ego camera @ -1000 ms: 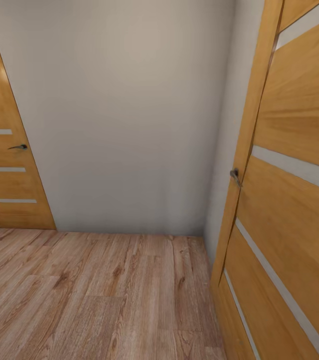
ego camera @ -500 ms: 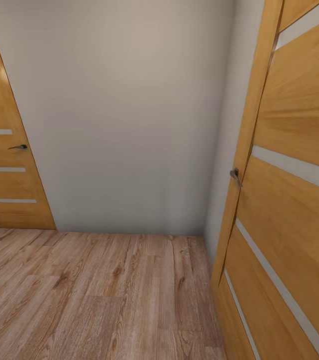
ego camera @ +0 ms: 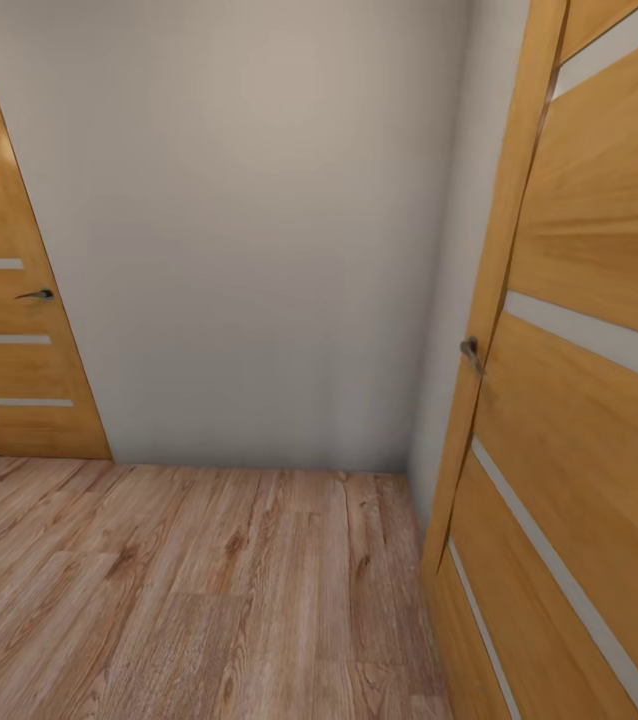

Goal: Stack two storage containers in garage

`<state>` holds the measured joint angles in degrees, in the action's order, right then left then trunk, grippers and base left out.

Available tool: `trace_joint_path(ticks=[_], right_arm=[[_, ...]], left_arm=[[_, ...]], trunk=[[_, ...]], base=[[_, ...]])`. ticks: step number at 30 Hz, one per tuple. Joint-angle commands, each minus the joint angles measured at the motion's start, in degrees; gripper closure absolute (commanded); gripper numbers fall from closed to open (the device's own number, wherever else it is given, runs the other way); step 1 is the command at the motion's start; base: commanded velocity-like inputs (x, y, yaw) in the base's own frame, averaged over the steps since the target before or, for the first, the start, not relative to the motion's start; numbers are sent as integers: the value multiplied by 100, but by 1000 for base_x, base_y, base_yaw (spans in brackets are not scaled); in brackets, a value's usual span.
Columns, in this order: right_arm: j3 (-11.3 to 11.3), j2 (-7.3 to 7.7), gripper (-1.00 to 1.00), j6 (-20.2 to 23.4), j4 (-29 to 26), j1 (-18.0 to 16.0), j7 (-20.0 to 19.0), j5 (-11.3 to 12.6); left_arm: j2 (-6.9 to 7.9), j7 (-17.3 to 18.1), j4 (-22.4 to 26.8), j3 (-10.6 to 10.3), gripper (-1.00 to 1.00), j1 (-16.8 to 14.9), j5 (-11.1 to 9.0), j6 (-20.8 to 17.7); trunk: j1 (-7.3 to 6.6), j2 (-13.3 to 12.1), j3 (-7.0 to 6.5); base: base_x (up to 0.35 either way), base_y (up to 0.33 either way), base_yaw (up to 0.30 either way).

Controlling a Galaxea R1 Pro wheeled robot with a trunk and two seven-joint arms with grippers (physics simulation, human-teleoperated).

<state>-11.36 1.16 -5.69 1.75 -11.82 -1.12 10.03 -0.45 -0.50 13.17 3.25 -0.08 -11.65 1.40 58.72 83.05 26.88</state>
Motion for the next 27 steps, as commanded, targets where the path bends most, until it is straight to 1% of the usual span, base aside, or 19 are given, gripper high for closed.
trace_joint_path(ticks=[1, 20, 27], right_arm=[[-49, 10, -100, -28, 19, -6, -11, 58], [-57, 64, -100, 15, 19, -5, 34, 52], [-59, 77, -100, 15, 19, -6, 36, 52]], left_arm=[[-2, -1, 2, 29, -100, -1, -16, 8], [-1, -3, 2, 27, -100, -1, -21, 1], [1, -3, 2, 27, -100, -1, -21, 1]], trunk=[[1, 3, 5], [1, 3, 5], [1, 3, 5]], base=[[172, 0, 0], [302, 0, 0], [254, 0, 0]])
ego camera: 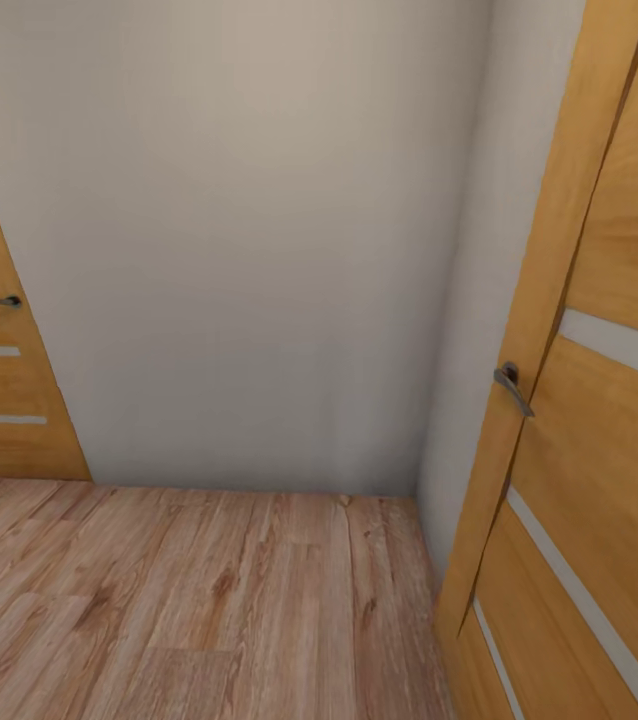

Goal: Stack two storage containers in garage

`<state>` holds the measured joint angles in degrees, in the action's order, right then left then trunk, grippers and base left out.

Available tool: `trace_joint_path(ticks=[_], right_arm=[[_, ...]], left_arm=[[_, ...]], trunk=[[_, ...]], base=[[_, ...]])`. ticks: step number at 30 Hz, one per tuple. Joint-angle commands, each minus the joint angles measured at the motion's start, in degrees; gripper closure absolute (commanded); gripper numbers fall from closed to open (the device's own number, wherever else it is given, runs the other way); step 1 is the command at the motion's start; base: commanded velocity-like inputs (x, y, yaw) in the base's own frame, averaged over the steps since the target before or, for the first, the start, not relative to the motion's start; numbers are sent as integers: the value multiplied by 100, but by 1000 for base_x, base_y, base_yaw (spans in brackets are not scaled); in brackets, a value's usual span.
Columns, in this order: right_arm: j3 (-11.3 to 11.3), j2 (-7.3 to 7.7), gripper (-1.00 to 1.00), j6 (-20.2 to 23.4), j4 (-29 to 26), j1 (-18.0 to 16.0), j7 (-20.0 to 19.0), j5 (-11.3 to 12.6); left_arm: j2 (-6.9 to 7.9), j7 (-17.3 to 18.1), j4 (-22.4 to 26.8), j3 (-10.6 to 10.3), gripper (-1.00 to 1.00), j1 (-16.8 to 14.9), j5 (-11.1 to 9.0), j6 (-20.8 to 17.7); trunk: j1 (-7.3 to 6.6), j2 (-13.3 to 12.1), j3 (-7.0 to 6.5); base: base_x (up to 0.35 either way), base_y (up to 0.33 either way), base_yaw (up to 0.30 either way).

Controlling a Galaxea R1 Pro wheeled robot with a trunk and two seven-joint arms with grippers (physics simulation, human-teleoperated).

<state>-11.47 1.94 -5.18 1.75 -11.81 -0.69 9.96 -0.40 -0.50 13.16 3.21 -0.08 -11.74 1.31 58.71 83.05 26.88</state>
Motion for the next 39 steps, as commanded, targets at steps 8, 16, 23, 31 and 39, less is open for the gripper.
trace_joint_path(ticks=[8, 16, 23, 31, 39], right_arm=[[-49, -1, -100, -39, 19, -6, -2, 58], [-49, 5, -100, -48, 19, -10, -2, 58], [-56, 8, -100, -53, 19, -8, -2, 58], [-57, 8, -100, -53, 17, -9, -3, 47], [-65, 8, -100, -61, 12, -10, -2, 41]], left_arm=[[-12, -3, 3, 32, -100, -1, -12, 16], [-20, -3, 3, 31, -100, -1, -6, 18], [-21, -3, 3, 36, -100, -1, -4, 18], [-23, -4, 3, 36, -100, -1, -2, 18], [-27, -5, 4, 41, -100, -1, 0, 18]], trunk=[[2, 3, 5], [2, 3, 5], [2, 3, 5], [2, 3, 5], [2, 3, 5]], base=[[77, 0, 0], [4, 0, 3], [0, 0, 183], [0, 0, 49], [2, 0, 60]])
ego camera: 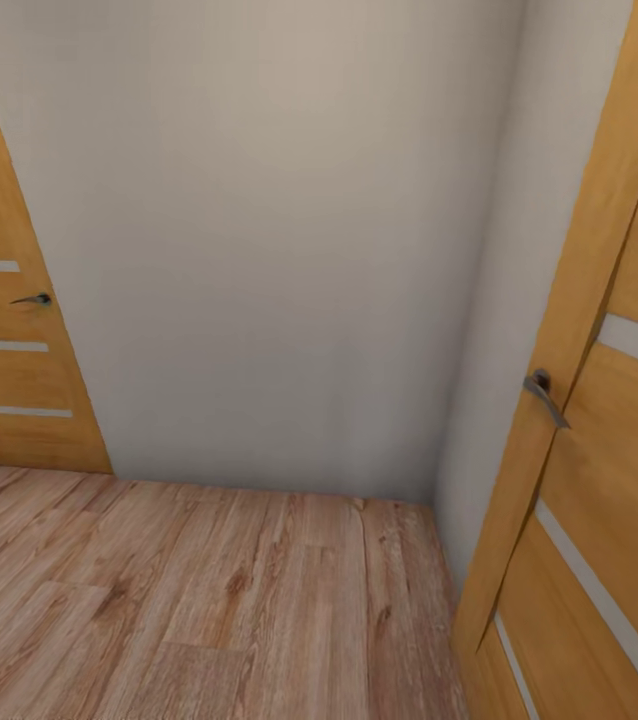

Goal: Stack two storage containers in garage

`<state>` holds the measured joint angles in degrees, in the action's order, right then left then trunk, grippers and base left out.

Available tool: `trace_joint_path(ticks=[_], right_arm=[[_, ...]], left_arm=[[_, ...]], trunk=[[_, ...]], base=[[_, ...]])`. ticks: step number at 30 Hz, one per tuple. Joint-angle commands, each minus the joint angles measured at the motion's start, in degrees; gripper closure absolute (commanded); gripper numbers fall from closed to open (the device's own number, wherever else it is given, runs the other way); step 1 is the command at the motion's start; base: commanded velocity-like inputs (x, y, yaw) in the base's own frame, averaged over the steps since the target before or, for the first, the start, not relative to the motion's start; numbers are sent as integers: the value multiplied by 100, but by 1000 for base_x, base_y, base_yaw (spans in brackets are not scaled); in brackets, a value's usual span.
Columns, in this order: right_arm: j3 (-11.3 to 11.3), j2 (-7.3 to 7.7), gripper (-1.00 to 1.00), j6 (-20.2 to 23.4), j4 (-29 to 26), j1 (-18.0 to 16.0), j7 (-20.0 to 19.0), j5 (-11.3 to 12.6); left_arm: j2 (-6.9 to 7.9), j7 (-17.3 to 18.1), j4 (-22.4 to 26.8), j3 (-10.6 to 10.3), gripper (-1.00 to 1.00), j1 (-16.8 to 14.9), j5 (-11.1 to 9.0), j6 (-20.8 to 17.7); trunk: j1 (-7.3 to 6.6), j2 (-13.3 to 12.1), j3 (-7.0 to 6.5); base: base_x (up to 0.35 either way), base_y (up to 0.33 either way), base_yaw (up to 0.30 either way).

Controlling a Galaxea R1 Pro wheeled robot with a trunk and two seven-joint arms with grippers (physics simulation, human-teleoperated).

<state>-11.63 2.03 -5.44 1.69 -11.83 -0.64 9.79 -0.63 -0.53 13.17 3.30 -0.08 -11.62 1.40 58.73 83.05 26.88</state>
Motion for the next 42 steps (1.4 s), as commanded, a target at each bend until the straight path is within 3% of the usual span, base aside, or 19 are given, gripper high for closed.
trace_joint_path(ticks=[1, 42], right_arm=[[-49, -1, -100, -35, 19, -6, -7, 58], [-50, -1, -100, -35, 16, -7, 6, 57]], left_arm=[[-3, -2, 2, 31, -100, -1, -13, 10], [20, 0, -113, 28, -100, -1, -24, 2]], trunk=[[0, 3, 5], [0, 3, 5]], base=[[36, 0, 29], [297, 0, 11]])
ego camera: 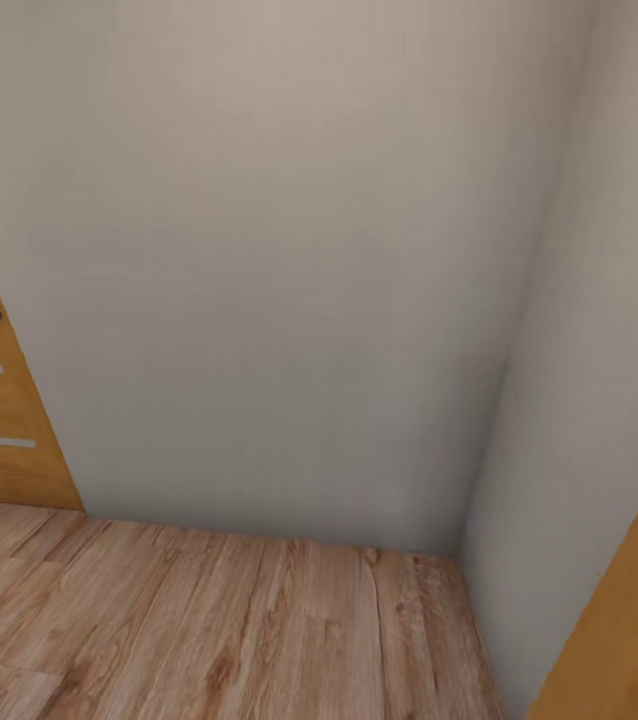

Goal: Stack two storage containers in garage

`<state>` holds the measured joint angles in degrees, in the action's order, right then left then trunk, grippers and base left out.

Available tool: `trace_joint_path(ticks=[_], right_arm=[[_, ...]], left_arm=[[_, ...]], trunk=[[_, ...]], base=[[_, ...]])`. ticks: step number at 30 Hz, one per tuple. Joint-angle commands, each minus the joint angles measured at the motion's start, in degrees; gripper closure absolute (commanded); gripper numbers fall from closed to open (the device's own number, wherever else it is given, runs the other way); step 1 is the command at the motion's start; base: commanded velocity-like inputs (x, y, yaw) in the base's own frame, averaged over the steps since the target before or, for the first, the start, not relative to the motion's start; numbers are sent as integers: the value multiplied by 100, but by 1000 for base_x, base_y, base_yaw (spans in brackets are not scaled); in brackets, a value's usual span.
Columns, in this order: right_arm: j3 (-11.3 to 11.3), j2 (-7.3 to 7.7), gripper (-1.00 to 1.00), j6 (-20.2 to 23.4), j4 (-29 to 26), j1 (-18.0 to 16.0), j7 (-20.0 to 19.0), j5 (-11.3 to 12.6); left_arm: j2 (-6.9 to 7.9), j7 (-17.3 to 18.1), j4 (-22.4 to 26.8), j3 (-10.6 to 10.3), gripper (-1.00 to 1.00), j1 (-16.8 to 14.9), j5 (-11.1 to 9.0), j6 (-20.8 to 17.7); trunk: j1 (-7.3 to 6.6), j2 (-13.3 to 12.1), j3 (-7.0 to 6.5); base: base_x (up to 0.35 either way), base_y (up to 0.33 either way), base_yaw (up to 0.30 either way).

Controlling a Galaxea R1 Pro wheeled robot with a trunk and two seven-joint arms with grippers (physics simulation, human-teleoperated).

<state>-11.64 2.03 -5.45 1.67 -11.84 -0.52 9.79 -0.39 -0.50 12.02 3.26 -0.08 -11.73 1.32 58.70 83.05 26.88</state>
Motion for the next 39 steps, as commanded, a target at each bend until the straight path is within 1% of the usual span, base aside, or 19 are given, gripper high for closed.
trace_joint_path(ticks=[1, 14, 27, 39], right_arm=[[-49, -1, -100, -35, 18, -6, -4, 58], [-61, -9, -100, -35, 18, -3, 0, 43], [-44, -114, -100, -84, 18, -3, 0, 52], [-33, -130, -100, -60, 18, -3, 0, 55]], left_arm=[[-3, -3, 3, 32, -100, -1, -13, 10], [-5, -3, 3, 32, -100, -1, -12, 14], [-14, -3, 3, 34, -100, -1, -5, 17], [-19, 6, -6, -4, -100, -1, 32, 21]], trunk=[[3, 3, 5], [3, 3, 5], [3, 3, 5], [3, 3, 5]], base=[[321, 0, 211], [291, 0, 262], [15, 0, 277], [0, 0, 292]])
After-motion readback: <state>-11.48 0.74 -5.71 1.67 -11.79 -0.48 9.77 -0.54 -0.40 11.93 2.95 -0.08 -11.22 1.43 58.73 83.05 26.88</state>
